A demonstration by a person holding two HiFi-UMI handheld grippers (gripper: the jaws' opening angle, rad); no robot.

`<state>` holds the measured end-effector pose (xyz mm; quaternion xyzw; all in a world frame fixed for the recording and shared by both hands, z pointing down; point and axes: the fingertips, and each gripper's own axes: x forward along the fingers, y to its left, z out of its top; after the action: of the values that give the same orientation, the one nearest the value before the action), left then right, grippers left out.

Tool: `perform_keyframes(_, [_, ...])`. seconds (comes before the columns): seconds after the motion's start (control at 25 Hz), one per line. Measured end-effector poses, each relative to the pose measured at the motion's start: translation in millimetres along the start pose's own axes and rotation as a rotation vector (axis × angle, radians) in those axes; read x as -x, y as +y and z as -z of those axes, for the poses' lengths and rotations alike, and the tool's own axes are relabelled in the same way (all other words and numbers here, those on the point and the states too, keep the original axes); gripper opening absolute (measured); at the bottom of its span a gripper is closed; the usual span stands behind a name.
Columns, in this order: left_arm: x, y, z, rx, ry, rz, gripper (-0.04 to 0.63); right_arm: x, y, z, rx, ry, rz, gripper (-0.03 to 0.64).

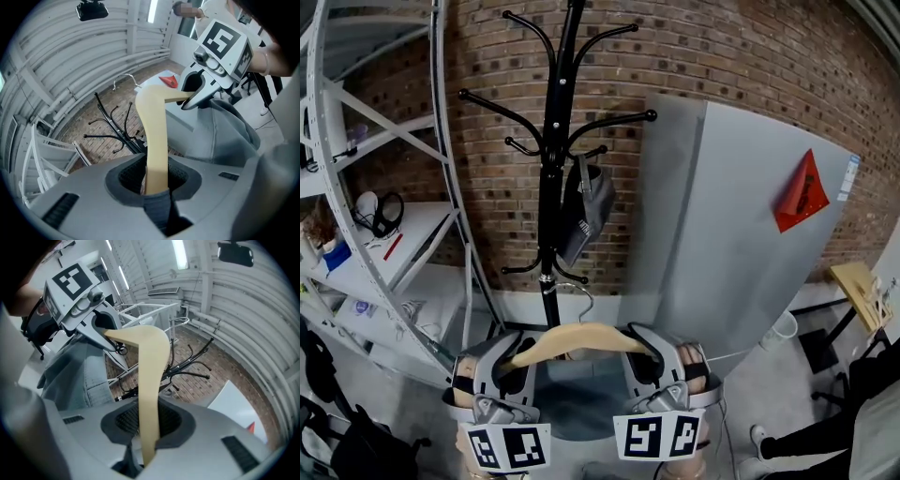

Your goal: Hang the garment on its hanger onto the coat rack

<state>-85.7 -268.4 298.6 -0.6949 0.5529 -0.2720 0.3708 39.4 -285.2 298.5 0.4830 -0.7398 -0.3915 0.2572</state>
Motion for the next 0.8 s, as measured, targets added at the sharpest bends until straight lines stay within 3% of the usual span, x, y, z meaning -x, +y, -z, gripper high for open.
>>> perform_keyframes(0.32, [-44.1, 18.3, 9.5, 0.035, 0.027, -0.115, 0.087, -49.7, -18.5, 8.3, 0.009, -0.042, 0.034, 0.077])
perform_keyframes(0.8, [-121.0, 53.6, 41.8, 0.011, 0.018, -0.147, 0.087, -137.9, -34.0, 9.9, 0.013, -0.057, 0.077, 0.077])
